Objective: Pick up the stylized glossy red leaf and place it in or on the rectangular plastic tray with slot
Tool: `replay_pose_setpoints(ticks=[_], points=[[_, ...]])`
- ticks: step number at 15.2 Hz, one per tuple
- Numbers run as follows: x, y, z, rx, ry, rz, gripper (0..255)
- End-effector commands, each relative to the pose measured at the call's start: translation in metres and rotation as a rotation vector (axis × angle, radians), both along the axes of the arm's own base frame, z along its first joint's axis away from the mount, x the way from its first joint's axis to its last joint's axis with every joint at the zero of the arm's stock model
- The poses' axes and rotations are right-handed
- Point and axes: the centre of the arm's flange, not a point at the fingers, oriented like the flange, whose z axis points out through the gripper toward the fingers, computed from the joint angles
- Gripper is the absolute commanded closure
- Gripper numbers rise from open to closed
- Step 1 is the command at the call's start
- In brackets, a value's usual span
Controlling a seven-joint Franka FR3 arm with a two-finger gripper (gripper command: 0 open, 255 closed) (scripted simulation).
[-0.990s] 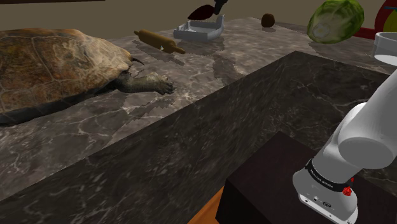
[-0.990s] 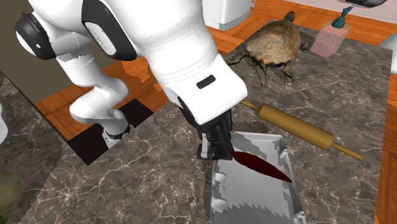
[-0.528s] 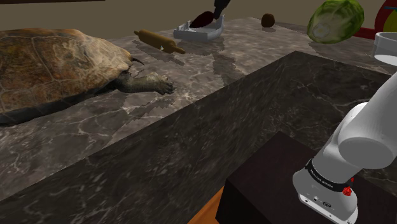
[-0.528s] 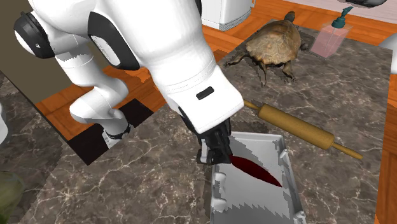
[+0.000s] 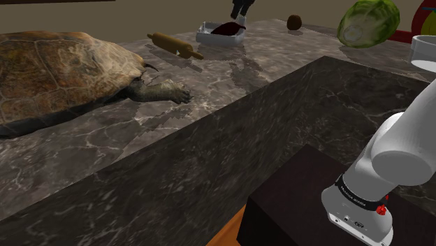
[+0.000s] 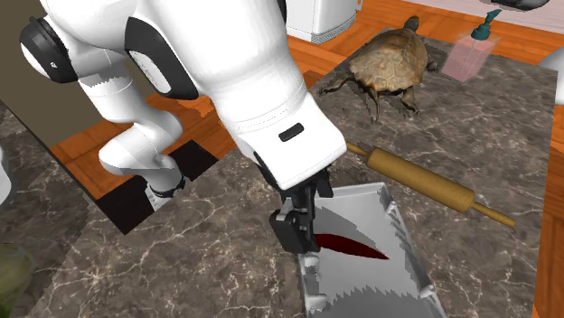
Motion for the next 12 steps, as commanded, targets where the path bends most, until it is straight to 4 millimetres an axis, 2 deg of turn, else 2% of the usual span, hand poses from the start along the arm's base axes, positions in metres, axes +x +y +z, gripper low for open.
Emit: replay_pose_setpoints(ticks=[1, 5, 12], points=[[0.0, 0.0, 0.0, 0.0, 0.0, 0.0, 0], [-0.018, -0.007, 0.046, 0.0, 0.0, 0.0, 0], [-0.018, -0.007, 0.046, 0.0, 0.0, 0.0, 0]])
